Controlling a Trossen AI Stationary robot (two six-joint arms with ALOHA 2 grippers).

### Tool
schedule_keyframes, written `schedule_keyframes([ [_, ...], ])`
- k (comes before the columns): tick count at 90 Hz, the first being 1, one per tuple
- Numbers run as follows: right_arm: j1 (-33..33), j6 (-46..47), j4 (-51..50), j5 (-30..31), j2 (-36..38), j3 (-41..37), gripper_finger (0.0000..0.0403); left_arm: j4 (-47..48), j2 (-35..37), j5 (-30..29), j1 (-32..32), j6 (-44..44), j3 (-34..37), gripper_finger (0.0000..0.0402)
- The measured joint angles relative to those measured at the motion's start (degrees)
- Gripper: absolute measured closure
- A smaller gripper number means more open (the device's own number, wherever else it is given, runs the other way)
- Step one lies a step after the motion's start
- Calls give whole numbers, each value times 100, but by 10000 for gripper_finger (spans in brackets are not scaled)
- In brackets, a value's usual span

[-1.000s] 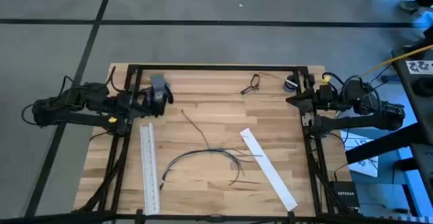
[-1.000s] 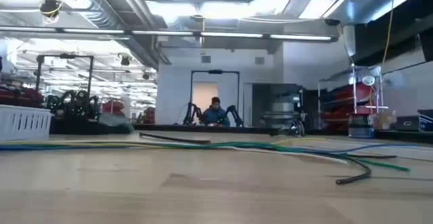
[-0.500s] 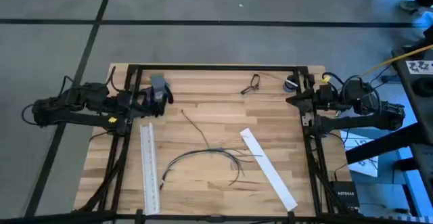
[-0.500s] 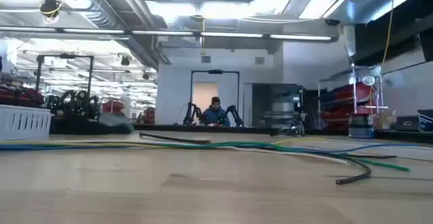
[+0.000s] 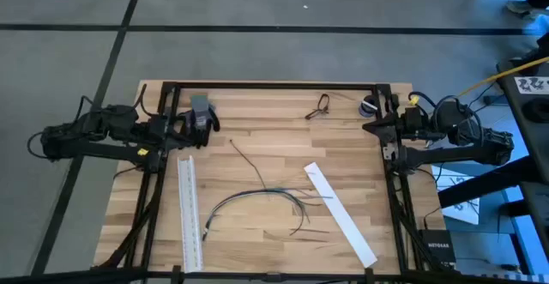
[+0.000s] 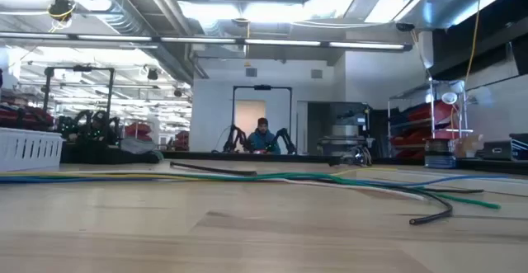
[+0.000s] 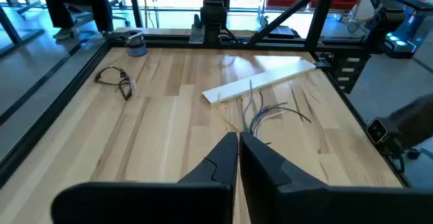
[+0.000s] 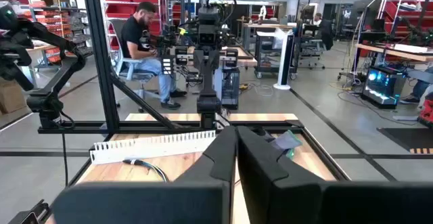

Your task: Ziptie cables

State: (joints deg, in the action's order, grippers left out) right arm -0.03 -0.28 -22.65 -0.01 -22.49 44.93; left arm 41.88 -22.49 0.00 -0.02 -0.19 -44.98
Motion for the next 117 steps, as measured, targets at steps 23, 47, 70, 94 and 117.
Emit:
schedule_keyframes([
  [23,1,0,0,-1,0,0,403,1,0,1,1,0,1,402],
  [47,1,1,0,0,1,0,403,1,-1,-1,-1,0,1,402],
  [70,0,1,0,-2,1,2,403,1,0,-1,-1,0,-2,402],
  [94,2,-1,0,-2,1,0,403,1,1,-1,-2,0,1,402],
  [117,1,0,0,-1,1,0,403,-216,-4,-1,-2,207,0,402],
])
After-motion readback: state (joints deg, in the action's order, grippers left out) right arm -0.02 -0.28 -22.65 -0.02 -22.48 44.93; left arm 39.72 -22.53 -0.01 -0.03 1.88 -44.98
